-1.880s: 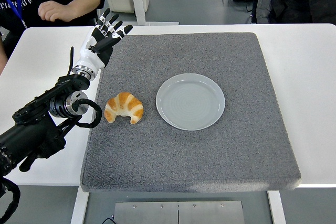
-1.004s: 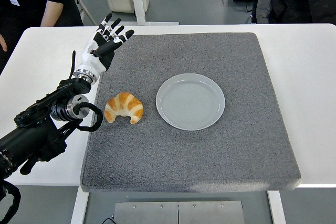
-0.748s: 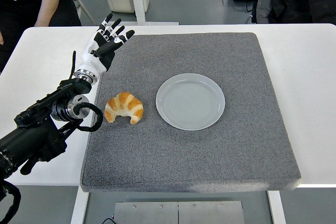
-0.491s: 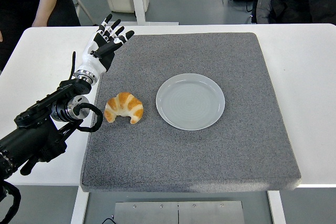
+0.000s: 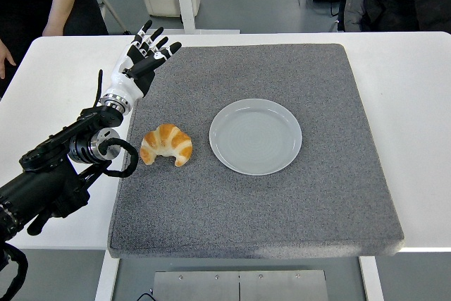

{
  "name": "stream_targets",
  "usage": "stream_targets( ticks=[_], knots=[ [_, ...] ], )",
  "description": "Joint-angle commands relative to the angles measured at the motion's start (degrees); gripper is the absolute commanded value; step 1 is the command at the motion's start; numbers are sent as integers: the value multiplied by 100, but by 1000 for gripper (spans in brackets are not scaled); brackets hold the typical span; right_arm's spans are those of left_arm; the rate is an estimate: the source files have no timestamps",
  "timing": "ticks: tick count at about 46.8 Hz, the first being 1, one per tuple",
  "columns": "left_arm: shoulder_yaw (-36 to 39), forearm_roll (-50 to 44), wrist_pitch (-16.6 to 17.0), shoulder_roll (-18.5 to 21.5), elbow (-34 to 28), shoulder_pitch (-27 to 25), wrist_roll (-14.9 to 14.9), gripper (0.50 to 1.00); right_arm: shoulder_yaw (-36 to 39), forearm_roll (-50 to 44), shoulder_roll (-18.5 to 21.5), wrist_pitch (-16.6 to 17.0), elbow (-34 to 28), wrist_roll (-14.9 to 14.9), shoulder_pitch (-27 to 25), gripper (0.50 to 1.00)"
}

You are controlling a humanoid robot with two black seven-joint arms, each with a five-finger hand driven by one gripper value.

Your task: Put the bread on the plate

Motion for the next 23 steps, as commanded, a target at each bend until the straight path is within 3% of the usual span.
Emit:
stream_targets(
  ticks=[1, 9, 13, 23],
  knots=[
    [-9, -1, 0, 32, -36, -14, 54, 961, 0, 0, 0, -2, 0, 0, 0, 1000],
    [-123, -27, 0, 94, -159, -84, 502, 930, 0, 0, 0, -2, 0, 0, 0, 1000],
    [-219, -36, 18, 208, -211, -111, 818, 886, 0, 0, 0, -2, 0, 0, 0, 1000],
    [-536, -36, 44, 937, -1230, -93, 1557, 878, 0, 0, 0, -2, 0, 0, 0, 1000]
  ],
)
